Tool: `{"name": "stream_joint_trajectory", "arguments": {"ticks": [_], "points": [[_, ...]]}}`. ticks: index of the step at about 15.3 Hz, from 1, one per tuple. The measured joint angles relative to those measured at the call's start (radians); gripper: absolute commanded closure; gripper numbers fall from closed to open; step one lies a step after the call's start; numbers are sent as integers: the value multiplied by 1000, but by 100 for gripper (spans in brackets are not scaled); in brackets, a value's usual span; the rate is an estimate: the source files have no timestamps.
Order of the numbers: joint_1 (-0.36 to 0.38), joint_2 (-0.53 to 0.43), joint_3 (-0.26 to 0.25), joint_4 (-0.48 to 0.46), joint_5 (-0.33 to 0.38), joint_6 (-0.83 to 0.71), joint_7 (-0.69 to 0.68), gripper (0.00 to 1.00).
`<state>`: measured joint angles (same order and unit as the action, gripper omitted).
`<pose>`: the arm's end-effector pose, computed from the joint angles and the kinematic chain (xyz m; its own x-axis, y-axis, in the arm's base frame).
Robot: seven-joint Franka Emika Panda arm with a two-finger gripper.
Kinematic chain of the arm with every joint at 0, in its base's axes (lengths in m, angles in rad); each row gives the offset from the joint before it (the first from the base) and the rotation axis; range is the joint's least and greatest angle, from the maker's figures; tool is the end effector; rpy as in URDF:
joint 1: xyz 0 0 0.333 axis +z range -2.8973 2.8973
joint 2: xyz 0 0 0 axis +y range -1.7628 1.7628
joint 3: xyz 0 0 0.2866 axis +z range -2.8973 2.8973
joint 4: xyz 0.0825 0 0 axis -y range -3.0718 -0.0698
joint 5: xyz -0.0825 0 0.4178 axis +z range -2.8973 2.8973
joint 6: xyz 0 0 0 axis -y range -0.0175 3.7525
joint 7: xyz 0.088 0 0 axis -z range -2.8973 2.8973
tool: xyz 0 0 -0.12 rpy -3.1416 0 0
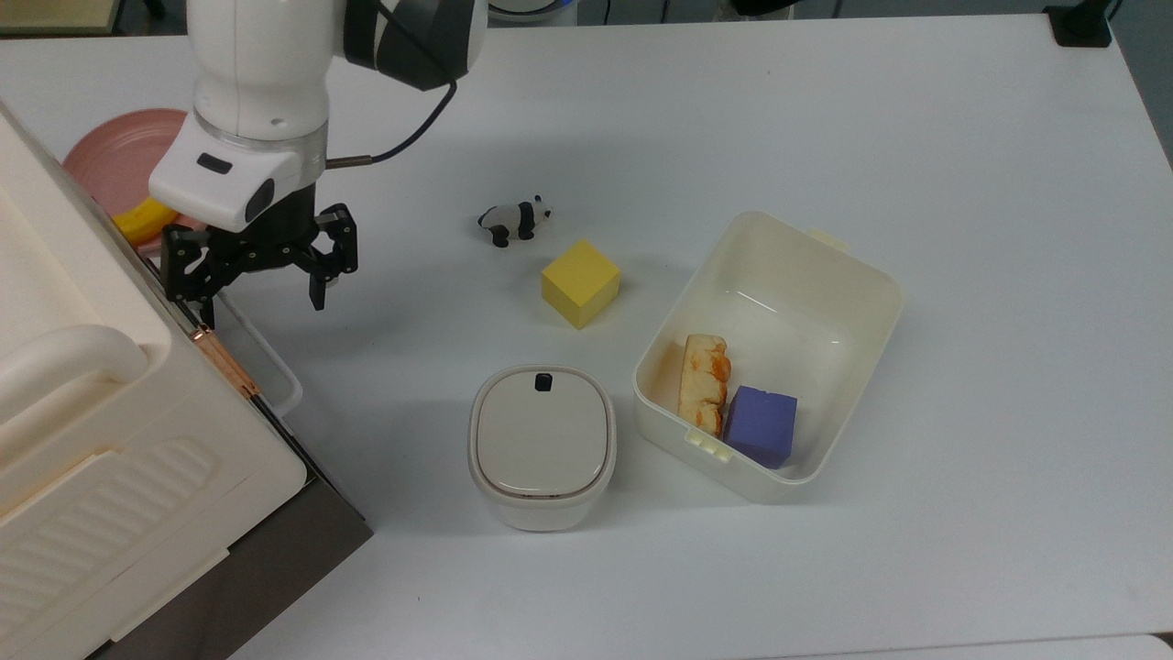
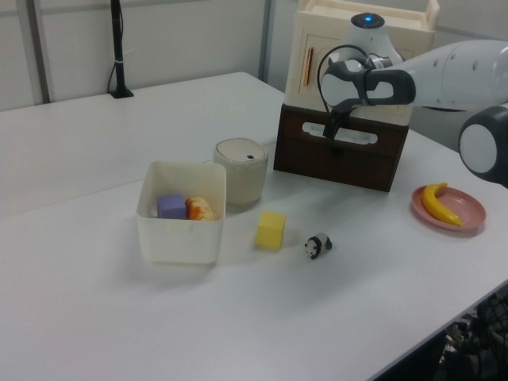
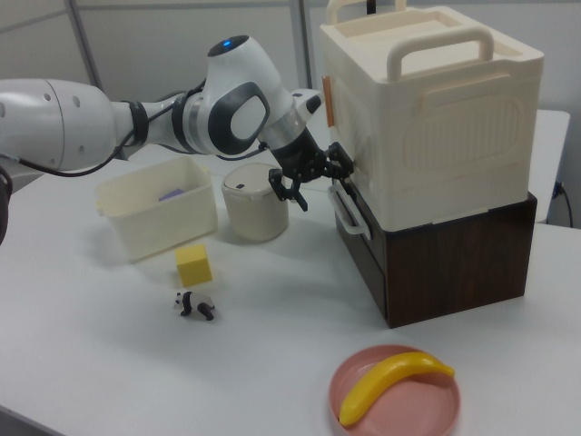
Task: Slide open the drawer
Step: 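Pull the drawer handle outward away from the drawer unit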
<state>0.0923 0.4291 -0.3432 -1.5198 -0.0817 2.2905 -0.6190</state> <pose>0.7185 -0.1530 0.4142 0.8688 0.4704 0.1543 0.3893 -0.8417 0.3743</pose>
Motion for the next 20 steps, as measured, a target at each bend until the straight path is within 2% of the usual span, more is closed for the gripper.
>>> {"name": "stream_joint_trajectory", "arguments": {"ticks": [5,8,9,12,14,20], "points": [[4,25,4,-22,0,0,0,4],[6,36,5,-31,0,3,0,30],[6,37,5,-31,0,4,-1,34],[6,36,5,-30,0,4,-2,35],[14,36,5,-31,0,-9,-7,40],[44,17,22,-30,-6,-129,-8,43]]}}
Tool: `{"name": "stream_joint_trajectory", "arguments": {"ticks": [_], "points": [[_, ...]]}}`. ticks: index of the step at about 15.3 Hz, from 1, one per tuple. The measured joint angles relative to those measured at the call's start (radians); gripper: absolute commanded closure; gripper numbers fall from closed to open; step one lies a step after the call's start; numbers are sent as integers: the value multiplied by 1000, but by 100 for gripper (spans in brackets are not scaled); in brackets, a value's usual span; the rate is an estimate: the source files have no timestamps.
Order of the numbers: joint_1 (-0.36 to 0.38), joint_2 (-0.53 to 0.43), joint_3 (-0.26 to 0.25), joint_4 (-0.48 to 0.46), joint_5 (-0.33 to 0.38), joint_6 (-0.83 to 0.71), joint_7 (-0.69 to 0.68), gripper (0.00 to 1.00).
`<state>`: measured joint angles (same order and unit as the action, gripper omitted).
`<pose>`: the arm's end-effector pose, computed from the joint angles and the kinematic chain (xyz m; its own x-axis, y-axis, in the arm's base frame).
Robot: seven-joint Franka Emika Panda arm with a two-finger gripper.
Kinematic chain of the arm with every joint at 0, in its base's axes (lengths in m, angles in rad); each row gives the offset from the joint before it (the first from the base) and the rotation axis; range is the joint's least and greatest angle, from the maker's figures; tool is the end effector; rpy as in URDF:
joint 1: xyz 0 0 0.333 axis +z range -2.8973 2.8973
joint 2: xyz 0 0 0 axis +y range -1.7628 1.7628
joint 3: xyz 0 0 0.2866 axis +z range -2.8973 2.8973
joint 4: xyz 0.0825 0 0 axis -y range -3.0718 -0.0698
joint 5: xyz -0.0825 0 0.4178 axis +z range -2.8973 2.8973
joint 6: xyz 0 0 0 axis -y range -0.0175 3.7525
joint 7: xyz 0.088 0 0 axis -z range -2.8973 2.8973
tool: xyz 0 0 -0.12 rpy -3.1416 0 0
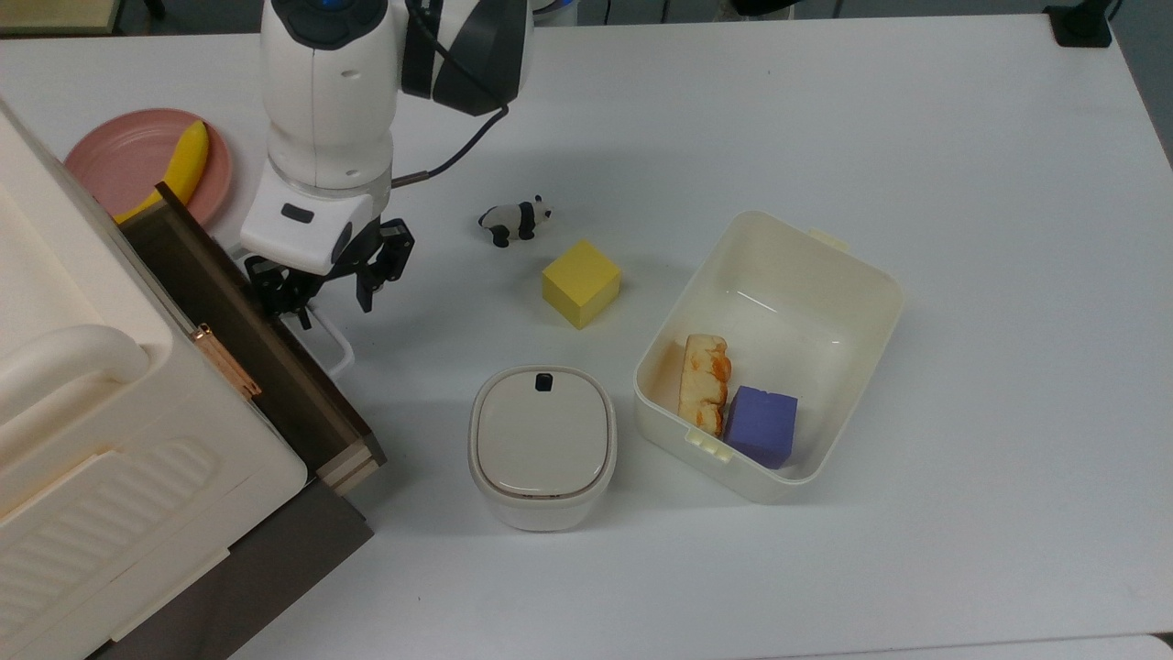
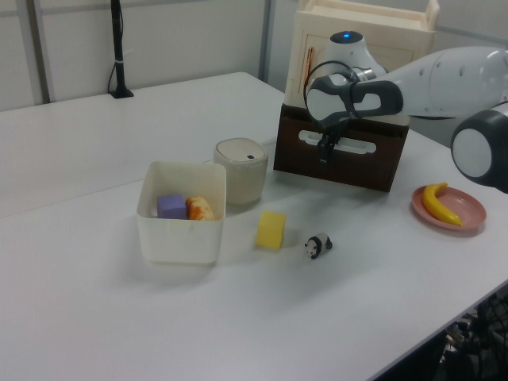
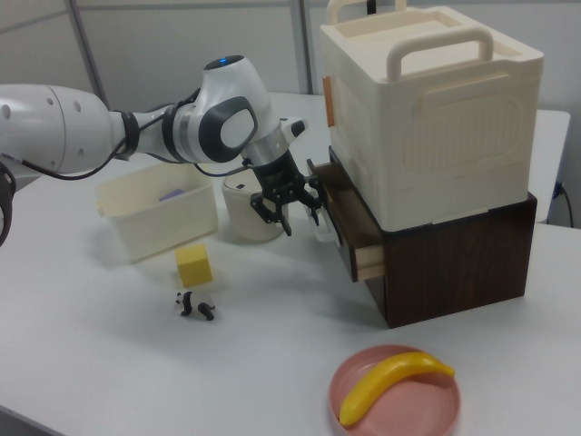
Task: Slide open the drawer
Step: 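Pull the drawer handle outward away from the drawer unit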
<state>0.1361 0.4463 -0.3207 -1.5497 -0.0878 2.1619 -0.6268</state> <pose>0.7103 -0.1104 0.3698 0.8632 0.5046 0.0150 0.4813 -0.8317 0.2768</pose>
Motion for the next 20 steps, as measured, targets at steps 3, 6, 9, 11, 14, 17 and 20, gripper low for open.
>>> {"name": "stream_joint_trajectory", "arguments": {"ticks": [3,6,9,11,14,17,20], "points": [[4,-13,12,0,-5,-49,0,60],[11,-27,25,1,-14,-77,0,64],[13,-41,57,0,-14,-125,0,65],[14,-47,71,0,-14,-144,0,65],[16,-53,85,0,-14,-170,0,65],[22,-65,98,-1,-14,-208,0,65],[27,-81,118,-1,-13,-244,0,63]]}}
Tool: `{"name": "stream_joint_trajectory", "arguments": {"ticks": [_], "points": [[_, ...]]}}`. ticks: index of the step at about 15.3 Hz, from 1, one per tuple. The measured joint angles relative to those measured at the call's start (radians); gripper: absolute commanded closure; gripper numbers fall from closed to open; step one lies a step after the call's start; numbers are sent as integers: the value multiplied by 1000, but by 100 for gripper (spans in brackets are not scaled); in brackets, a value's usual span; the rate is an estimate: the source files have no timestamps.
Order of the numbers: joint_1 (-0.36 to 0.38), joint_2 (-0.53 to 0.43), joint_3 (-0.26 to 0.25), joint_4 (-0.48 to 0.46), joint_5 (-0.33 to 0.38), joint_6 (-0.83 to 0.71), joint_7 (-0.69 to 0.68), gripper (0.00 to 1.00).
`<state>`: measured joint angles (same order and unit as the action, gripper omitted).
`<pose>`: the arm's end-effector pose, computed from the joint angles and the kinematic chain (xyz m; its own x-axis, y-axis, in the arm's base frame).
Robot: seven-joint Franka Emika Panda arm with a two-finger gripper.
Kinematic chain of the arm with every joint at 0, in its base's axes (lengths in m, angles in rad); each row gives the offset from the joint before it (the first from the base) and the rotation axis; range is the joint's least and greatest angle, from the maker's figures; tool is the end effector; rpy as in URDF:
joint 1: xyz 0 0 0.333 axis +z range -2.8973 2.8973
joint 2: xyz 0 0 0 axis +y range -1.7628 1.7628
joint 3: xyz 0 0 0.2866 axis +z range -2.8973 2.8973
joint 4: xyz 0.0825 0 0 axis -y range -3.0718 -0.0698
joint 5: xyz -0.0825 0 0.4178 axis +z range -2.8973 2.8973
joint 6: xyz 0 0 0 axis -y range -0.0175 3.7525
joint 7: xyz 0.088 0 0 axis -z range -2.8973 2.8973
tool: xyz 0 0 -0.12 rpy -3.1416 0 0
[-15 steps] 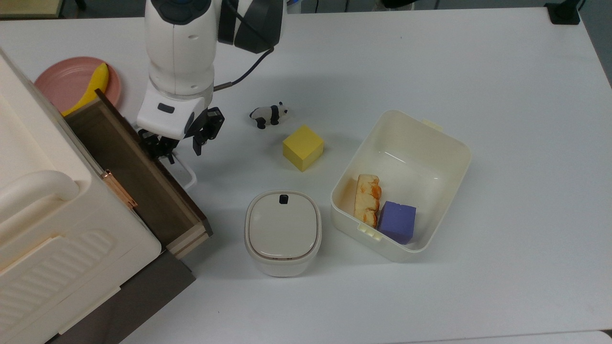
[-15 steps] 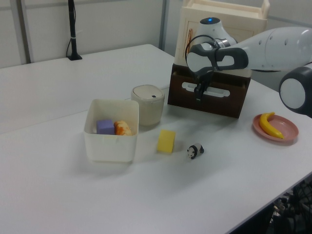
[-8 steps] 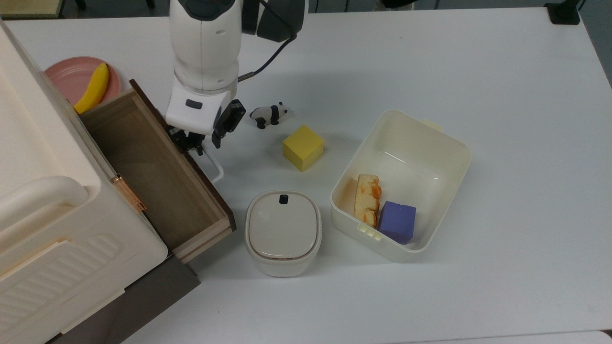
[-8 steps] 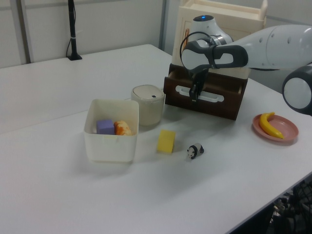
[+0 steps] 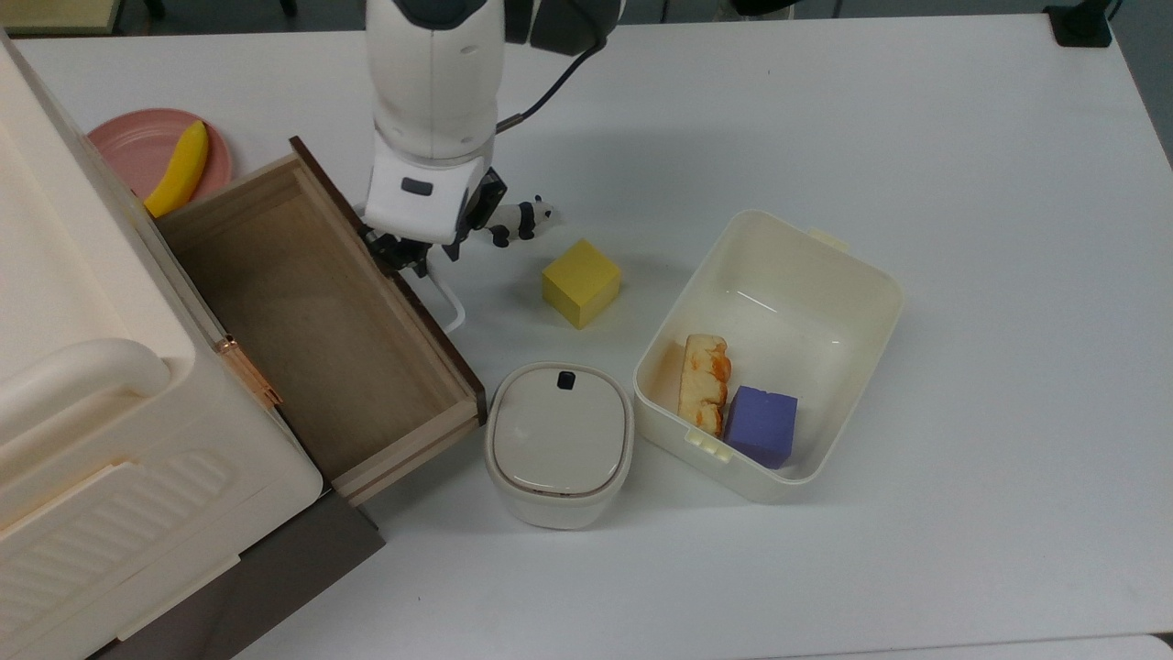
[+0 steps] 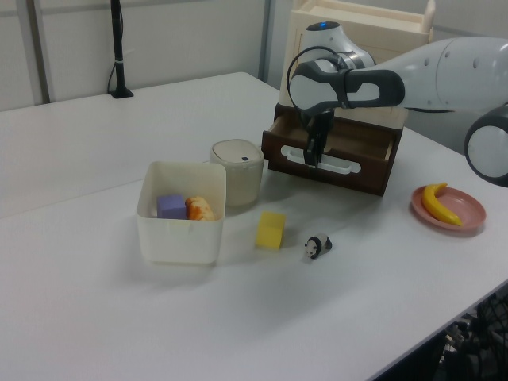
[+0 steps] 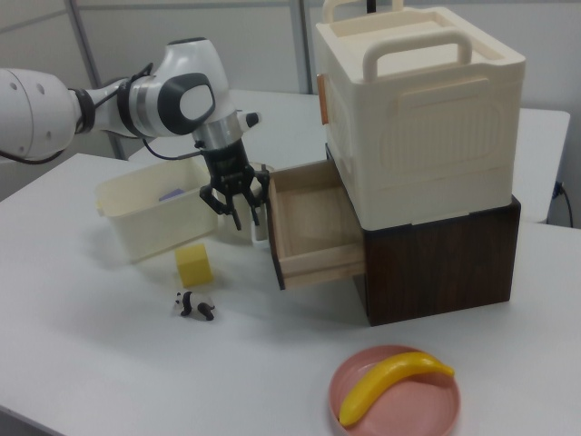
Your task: Slide open the drawer
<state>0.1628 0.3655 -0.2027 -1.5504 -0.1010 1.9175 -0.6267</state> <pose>0.6881 -0.0225 0.3932 0.8058 0.5846 -0.0941 0.5921 -0.7941 0.1374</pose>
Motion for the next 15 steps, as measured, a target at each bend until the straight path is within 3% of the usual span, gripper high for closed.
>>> {"name": "stream_joint_trajectory", "arguments": {"ticks": [2,3,9,15], "points": [[1,-9,16,0,0,-10,0,17],[1,-11,20,0,1,-14,0,0],[-3,-24,23,4,14,-18,80,0],[-50,-101,4,22,17,-19,131,0]]}}
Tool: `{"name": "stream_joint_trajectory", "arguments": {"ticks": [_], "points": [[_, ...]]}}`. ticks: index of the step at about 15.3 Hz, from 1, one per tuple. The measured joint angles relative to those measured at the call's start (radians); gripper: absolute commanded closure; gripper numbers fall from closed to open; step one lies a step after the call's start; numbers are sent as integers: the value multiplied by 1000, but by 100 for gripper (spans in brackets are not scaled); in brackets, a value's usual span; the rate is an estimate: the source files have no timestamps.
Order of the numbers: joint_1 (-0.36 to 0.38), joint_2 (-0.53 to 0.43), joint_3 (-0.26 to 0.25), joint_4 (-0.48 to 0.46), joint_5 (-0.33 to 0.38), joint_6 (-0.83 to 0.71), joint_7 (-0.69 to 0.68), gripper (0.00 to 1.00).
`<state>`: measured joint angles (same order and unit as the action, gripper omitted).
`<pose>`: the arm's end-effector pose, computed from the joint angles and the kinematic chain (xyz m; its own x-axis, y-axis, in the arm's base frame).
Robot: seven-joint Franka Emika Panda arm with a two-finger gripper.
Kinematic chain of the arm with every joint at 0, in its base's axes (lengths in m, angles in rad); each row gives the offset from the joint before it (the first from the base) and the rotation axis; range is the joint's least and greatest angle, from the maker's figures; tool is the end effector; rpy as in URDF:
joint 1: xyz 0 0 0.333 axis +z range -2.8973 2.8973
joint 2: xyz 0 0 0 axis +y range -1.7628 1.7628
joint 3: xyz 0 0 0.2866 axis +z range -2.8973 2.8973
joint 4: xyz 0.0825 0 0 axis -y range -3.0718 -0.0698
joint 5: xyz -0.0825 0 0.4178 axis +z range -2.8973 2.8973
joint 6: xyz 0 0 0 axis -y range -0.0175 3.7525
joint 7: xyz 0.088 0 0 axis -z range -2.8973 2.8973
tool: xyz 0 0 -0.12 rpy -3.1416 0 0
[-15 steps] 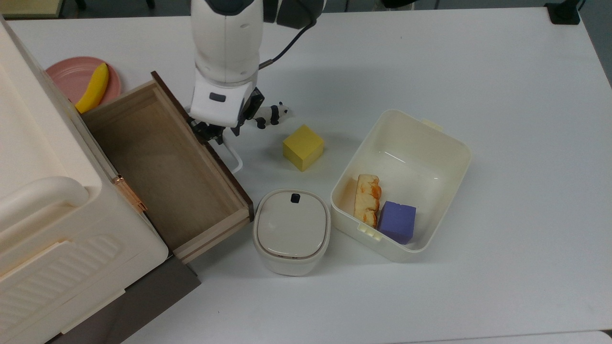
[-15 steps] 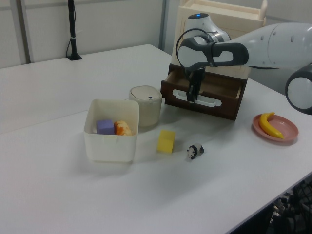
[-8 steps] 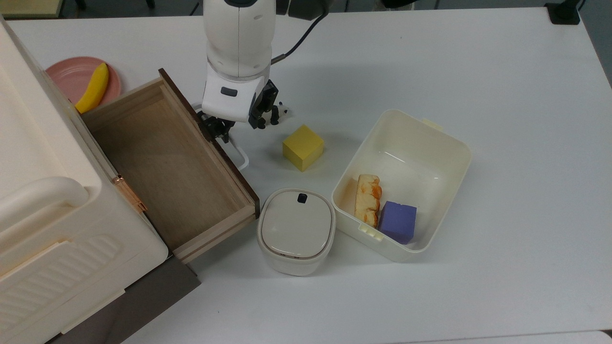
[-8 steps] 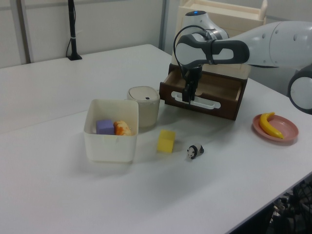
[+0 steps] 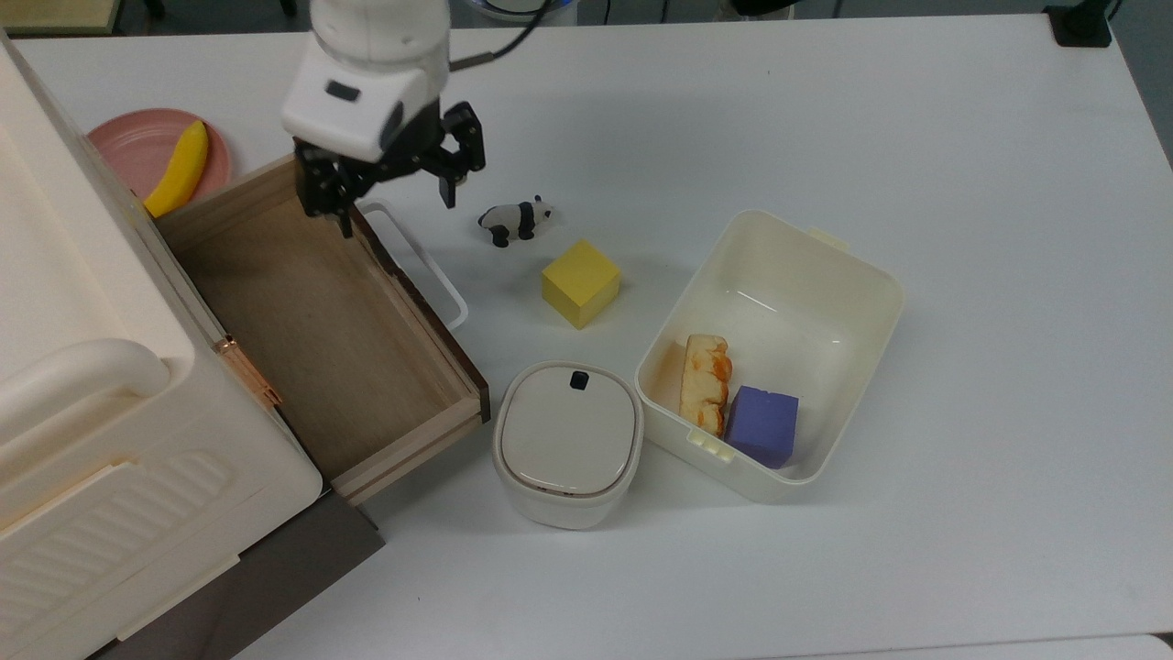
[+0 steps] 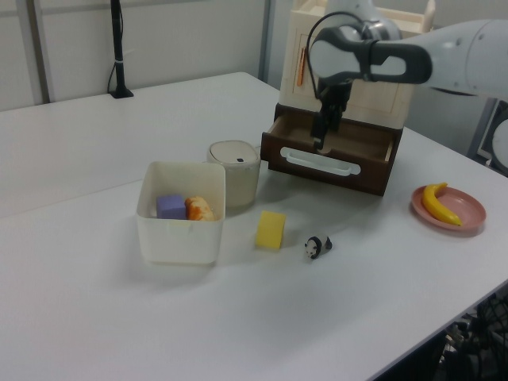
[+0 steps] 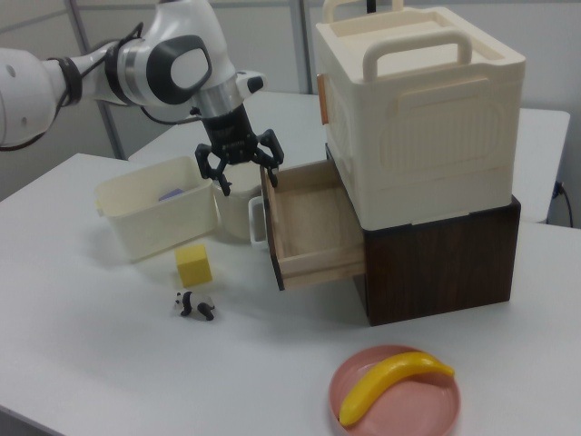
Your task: Slide open the drawer
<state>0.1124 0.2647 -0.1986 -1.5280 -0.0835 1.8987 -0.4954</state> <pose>0.6778 -0.0540 0.4704 0.9025 0.4294 0.0320 0.4186 -0.8924 0.1682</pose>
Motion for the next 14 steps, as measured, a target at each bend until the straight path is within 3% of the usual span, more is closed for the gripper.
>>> {"name": "stream_joint_trajectory", "arguments": {"ticks": [3,7,10,14], "points": [[-3,-30,22,1,19,-48,134,0],[-46,-98,132,5,21,-209,343,0],[-48,-133,142,4,46,-264,461,0],[-51,-133,144,-1,61,-265,485,0]]}}
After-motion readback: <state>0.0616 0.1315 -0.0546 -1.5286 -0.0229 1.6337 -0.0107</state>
